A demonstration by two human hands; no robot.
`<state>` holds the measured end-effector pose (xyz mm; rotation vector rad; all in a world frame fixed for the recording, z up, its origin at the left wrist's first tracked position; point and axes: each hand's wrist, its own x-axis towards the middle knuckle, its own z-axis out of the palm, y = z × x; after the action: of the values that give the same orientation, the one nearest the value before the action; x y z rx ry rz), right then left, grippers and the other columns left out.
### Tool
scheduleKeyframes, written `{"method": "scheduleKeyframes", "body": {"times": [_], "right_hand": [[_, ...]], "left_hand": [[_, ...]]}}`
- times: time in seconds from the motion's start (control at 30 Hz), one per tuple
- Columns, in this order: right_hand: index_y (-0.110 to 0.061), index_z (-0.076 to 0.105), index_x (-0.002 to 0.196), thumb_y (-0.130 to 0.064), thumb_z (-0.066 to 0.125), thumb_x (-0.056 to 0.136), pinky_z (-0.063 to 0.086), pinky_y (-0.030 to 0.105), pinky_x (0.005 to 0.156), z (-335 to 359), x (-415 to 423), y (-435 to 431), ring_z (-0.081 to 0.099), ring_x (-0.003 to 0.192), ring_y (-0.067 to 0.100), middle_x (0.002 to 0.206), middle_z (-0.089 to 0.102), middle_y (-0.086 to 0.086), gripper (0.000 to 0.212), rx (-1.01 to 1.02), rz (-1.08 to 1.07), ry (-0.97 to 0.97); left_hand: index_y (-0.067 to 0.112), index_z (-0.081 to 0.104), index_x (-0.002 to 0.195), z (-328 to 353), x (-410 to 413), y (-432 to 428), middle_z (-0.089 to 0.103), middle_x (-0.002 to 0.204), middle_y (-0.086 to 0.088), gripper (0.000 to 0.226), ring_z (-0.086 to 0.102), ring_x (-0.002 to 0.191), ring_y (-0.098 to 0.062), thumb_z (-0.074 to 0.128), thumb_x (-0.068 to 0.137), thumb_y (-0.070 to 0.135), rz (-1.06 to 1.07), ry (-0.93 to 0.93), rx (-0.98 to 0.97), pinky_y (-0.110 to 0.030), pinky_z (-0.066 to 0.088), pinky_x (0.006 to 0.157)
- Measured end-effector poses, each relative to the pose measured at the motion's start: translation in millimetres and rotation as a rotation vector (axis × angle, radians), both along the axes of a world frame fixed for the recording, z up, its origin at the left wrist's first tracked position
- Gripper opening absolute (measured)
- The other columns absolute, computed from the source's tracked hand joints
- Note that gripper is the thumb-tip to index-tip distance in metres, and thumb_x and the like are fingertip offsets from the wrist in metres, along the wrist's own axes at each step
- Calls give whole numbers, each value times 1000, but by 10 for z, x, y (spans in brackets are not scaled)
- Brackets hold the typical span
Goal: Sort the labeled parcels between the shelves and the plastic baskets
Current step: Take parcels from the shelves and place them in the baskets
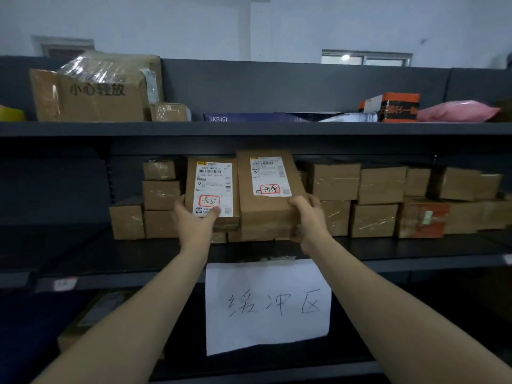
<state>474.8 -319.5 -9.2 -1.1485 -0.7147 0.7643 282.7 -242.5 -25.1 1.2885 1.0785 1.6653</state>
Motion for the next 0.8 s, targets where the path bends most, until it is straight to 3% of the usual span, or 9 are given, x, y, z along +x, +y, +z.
{"method": "scheduleKeyframes", "body": {"times": [0.13, 0.2, 0.3, 0.37, 0.5, 0.67, 0.8], "right_hand": [[-28, 38, 134, -36, 66, 87, 49, 51, 94, -34, -226, -347, 51, 97, 17, 113, 49, -2, 55, 26, -64, -4], [-26, 38, 134, -37, 68, 86, 50, 50, 94, -63, -294, -538, 53, 100, 19, 117, 51, 0, 57, 35, -109, -13], [-31, 38, 130, -38, 68, 86, 50, 50, 93, -95, -311, -850, 53, 102, 19, 119, 51, 0, 54, 27, -184, -6], [-29, 37, 135, -37, 67, 86, 50, 49, 94, -113, -239, -1085, 53, 101, 19, 116, 51, 0, 58, 26, -251, 5], [-21, 44, 136, -36, 67, 86, 49, 50, 97, -139, 137, -1660, 55, 102, 20, 109, 56, -1, 57, 20, -409, 24], [-26, 46, 127, -33, 68, 87, 52, 42, 91, -237, 845, -2571, 57, 94, 14, 103, 58, -5, 47, 43, -621, 43], [-21, 51, 128, -33, 69, 86, 53, 37, 80, -410, 1549, -3374, 61, 97, 17, 111, 63, 0, 47, 53, -809, 0]], "left_hand": [[20, 33, 138, -27, -199, -287, 46, 133, -7, 76, 52, 115, -18, 75, 76, 7, -62, 23, 76, -12, 41, 65], [21, 34, 137, -46, -258, -422, 46, 133, -6, 76, 52, 115, -17, 76, 75, 8, -110, 48, 101, -14, 45, 71], [20, 34, 136, -58, -215, -621, 47, 132, -5, 76, 51, 117, -18, 77, 75, 9, -173, 95, 122, -29, 51, 89], [17, 33, 137, -61, -60, -754, 46, 133, -7, 76, 51, 117, -19, 77, 76, 9, -231, 95, 124, -26, 50, 84], [16, 31, 138, -111, 505, -1113, 45, 134, -7, 76, 50, 118, -20, 76, 77, 12, -380, 108, 122, -16, 45, 75], [14, 38, 138, -234, 1537, -1685, 47, 132, -7, 77, 50, 118, -20, 79, 73, 16, -595, 159, 96, -41, 48, 98], [20, 50, 128, -382, 2498, -2256, 51, 130, -5, 64, 55, 110, -16, 80, 72, 17, -844, 196, 37, -42, 47, 100]]}}
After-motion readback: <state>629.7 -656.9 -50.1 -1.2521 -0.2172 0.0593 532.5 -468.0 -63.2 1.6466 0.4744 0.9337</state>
